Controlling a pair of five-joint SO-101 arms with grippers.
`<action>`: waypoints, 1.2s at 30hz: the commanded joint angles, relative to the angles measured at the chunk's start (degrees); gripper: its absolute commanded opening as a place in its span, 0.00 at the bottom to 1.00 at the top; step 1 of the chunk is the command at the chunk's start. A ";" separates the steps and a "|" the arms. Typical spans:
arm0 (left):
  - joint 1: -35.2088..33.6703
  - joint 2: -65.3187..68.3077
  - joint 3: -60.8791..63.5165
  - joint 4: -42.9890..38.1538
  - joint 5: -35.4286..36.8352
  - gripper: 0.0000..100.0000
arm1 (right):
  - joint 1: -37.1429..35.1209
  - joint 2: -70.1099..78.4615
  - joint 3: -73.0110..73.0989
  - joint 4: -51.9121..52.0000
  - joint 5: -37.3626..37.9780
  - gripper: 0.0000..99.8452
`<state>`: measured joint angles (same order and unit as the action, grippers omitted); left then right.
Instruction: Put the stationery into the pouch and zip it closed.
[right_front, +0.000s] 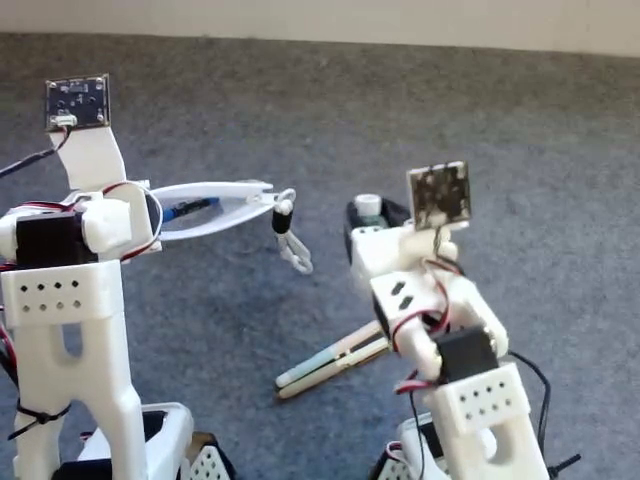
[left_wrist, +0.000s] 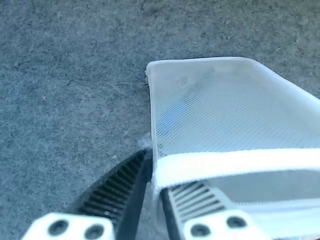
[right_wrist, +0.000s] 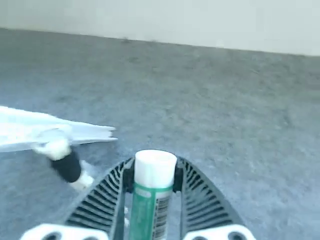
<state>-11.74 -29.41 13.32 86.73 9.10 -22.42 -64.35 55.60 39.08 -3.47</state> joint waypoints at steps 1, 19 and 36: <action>1.19 0.48 0.57 -0.97 0.18 0.01 | -3.56 -4.53 -0.31 -0.31 -0.53 0.01; 1.10 0.48 0.66 -1.32 0.18 0.01 | -18.33 -17.54 -0.40 -1.19 -0.09 0.01; 1.01 0.48 0.66 -1.32 0.26 0.01 | -27.38 -17.45 15.34 -46.73 7.82 0.01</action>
<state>-11.74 -29.41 13.32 86.20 9.10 -48.44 -81.23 70.02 0.31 2.59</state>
